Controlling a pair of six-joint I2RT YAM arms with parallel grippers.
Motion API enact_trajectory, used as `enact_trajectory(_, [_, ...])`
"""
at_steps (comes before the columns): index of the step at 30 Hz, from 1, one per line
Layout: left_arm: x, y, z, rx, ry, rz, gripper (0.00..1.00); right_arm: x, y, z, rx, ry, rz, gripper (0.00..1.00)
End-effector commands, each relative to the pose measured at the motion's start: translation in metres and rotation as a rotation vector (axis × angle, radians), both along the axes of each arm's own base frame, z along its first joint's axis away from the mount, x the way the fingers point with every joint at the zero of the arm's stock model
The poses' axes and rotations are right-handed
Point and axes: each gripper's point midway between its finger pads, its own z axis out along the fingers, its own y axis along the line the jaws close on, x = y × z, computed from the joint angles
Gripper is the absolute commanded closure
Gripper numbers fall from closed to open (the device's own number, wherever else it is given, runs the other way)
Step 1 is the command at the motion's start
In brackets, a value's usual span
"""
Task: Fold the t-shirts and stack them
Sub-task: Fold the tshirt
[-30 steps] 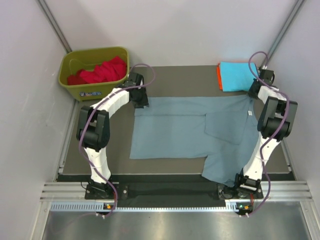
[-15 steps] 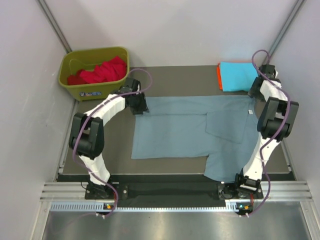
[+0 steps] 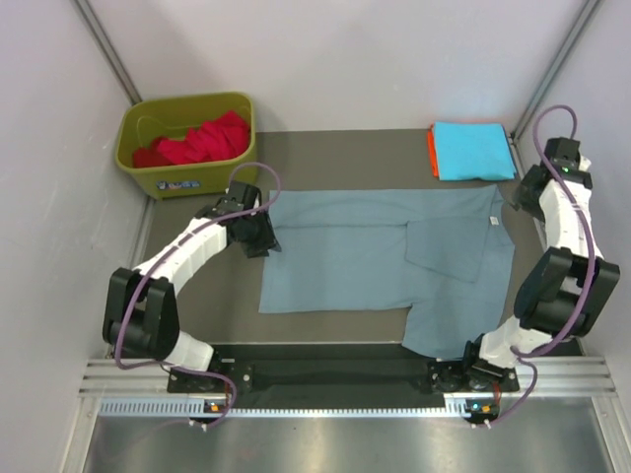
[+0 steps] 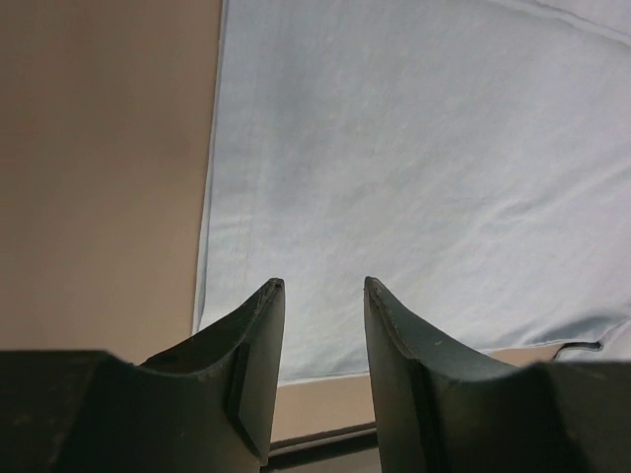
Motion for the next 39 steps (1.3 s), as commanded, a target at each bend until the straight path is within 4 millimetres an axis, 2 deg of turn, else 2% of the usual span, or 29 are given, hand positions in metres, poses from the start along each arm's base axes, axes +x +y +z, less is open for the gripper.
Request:
enact_trajectory(1, [-0.019,0.005,0.008,-0.027,0.045,0.056,0.57,-0.029,0.0,0.0,0.068,-0.02,-0.056,0.29])
enact_trajectory(3, [-0.034,0.01,0.002,-0.025,0.068,0.074,0.56,-0.035,0.014,0.007,0.11,-0.084,-0.045,0.29])
enact_trajectory(4, [-0.039,0.014,0.0,-0.015,0.079,0.094,0.56,-0.046,0.022,-0.006,0.136,-0.056,-0.043,0.29])
enact_trajectory(6, [-0.05,0.02,-0.003,-0.014,0.096,0.128,0.56,-0.061,0.035,-0.008,0.173,-0.06,-0.032,0.29])
enact_trajectory(7, [-0.055,0.021,-0.005,-0.016,0.108,0.144,0.57,-0.074,0.043,-0.023,0.2,-0.025,-0.033,0.29])
enact_trajectory(8, [-0.058,0.021,-0.003,-0.038,0.109,0.176,0.57,-0.081,0.051,-0.021,0.218,-0.043,-0.023,0.3])
enact_trajectory(9, [-0.068,0.022,-0.013,-0.042,0.14,0.191,0.57,-0.088,0.056,-0.025,0.232,-0.038,-0.027,0.31])
enact_trajectory(10, [-0.072,0.022,-0.016,-0.053,0.15,0.206,0.57,-0.102,0.064,-0.039,0.259,-0.004,-0.03,0.31])
enact_trajectory(11, [-0.076,0.02,-0.017,-0.075,0.165,0.234,0.57,-0.11,0.069,-0.037,0.268,-0.018,-0.026,0.34])
enact_trajectory(12, [-0.086,0.022,-0.025,-0.076,0.193,0.248,0.57,-0.122,0.076,-0.05,0.289,0.013,-0.042,0.34])
enact_trajectory(15, [-0.102,0.025,-0.038,-0.087,0.248,0.313,0.56,-0.144,0.086,-0.062,0.309,0.049,-0.052,0.34])
enact_trajectory(23, [-0.139,0.035,-0.064,-0.083,0.366,0.479,0.55,-0.149,0.099,-0.063,0.337,0.046,-0.021,0.34])
enact_trajectory(27, [-0.146,0.034,-0.073,-0.08,0.424,0.513,0.54,-0.15,0.099,-0.068,0.322,0.063,0.005,0.34])
enact_trajectory(31, [-0.146,0.043,-0.082,-0.005,0.458,0.539,0.55,-0.151,0.103,-0.072,0.333,0.091,0.035,0.33])
enact_trajectory(33, [-0.14,0.047,-0.084,0.024,0.439,0.55,0.56,-0.156,0.108,-0.075,0.344,0.108,0.044,0.33])
enact_trajectory(39, [-0.126,0.049,-0.084,0.002,0.358,0.571,0.66,-0.172,0.122,-0.086,0.403,0.172,0.033,0.35])
